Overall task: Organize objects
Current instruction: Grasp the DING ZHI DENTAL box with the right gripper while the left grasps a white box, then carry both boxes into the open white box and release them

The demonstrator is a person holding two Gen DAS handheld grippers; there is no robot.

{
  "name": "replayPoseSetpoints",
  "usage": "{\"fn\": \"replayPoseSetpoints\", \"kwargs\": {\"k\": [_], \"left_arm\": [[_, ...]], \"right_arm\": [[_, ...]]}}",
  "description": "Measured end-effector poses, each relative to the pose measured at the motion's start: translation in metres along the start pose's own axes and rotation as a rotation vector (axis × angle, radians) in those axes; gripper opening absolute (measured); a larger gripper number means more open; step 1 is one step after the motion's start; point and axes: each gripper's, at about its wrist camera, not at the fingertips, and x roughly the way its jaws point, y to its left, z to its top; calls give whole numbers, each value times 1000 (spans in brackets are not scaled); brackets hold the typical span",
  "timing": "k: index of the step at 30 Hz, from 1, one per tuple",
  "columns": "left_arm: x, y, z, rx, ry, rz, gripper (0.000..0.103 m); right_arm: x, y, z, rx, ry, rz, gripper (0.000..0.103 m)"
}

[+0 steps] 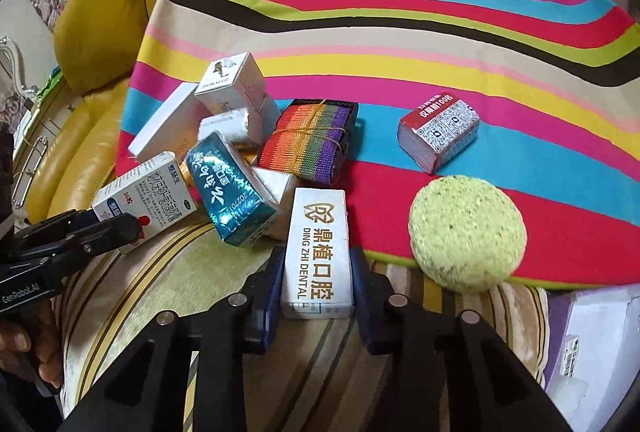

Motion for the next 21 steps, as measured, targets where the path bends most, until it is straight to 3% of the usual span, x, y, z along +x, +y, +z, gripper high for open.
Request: {"fn": "replayPoseSetpoints", "kwargs": {"k": [9,21], "left_arm": [[-17,-9,-15,-16,-37,-4,44],[-16,-59,-19,100,-30,-61,44]], "right_arm": [[-29,-1,-23,17,-47,13,32],[-60,-4,-40,61,-130,7,32]]}}
